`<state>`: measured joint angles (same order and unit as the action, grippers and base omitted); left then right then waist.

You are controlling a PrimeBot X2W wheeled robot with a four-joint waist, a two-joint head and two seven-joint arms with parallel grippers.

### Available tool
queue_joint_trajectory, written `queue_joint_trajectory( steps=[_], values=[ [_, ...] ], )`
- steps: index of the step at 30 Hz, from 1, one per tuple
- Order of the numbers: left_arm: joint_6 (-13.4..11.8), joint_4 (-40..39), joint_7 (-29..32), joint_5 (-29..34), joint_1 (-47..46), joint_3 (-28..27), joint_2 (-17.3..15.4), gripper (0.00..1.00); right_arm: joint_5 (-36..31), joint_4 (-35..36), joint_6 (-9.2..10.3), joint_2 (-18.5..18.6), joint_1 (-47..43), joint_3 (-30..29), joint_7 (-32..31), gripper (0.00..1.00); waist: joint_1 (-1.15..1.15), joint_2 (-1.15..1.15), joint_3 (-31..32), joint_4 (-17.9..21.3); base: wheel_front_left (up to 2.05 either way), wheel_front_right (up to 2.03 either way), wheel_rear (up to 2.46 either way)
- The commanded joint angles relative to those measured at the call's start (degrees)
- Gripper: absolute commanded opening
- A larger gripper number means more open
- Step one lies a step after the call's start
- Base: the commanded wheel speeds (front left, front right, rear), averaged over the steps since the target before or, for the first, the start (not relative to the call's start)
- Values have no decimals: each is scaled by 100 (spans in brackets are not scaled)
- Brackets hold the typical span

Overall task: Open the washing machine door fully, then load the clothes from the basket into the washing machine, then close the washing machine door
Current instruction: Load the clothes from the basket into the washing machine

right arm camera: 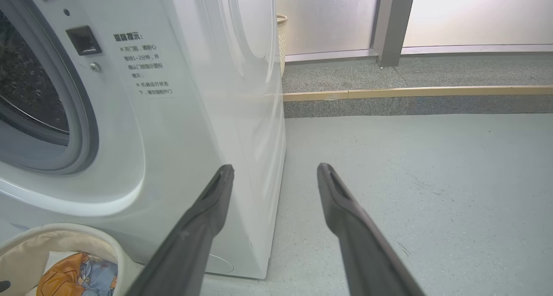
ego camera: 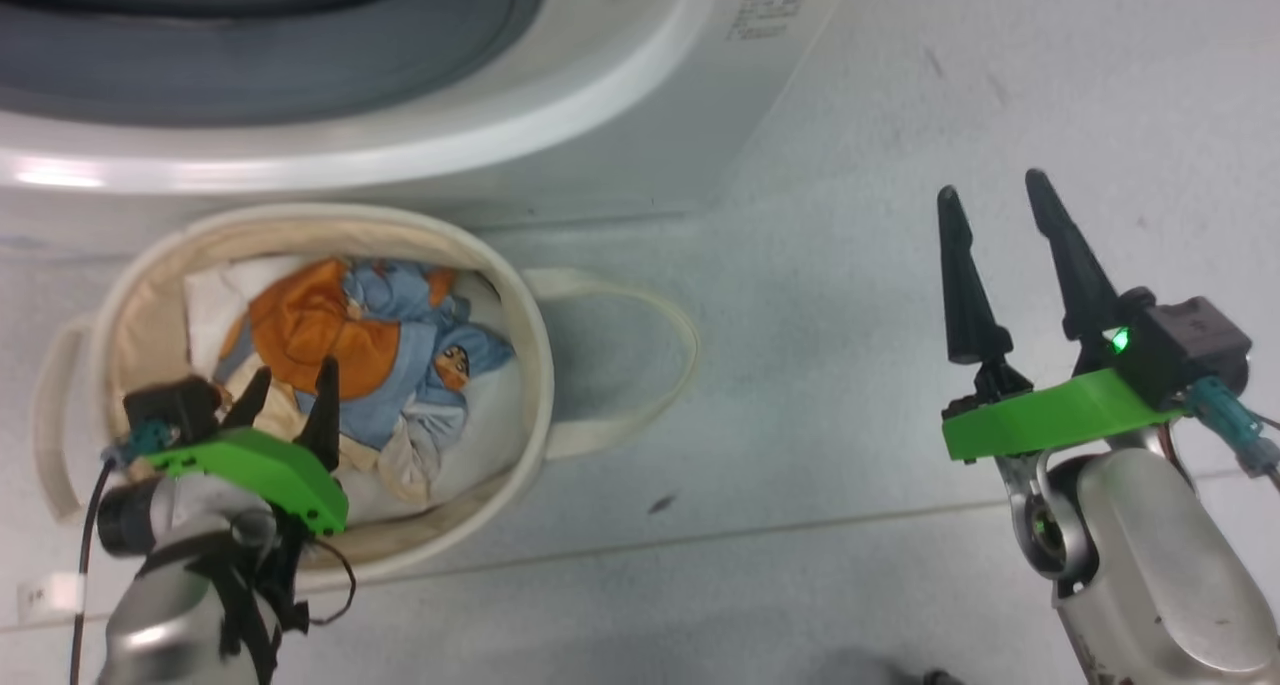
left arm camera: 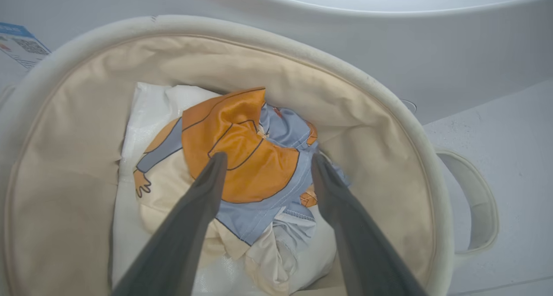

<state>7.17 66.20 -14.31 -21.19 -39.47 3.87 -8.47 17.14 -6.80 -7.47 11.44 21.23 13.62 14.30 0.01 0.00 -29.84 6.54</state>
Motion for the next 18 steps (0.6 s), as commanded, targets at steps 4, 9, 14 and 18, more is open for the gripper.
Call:
queue_joint_trajectory(
  steps=[4,9,14,18],
  values=[
    [32,120,-69,12,-312,72,-215,100,-152,335,-2,28,96,-2,70,100,-1,0,-601,126,0,0,0],
    [32,341,-69,-168,-700,204,-241,100,-256,518,-2,61,231,4,70,100,-1,0,-1023,158,0,0,0],
    [32,457,-69,-305,-1016,266,-284,100,-301,678,-2,97,320,-38,70,100,-1,0,-1306,161,0,0,0],
    [32,575,-46,-421,-1276,314,-350,100,-378,838,-2,170,301,-163,56,100,-1,0,-1550,161,0,0,0]
  ],
)
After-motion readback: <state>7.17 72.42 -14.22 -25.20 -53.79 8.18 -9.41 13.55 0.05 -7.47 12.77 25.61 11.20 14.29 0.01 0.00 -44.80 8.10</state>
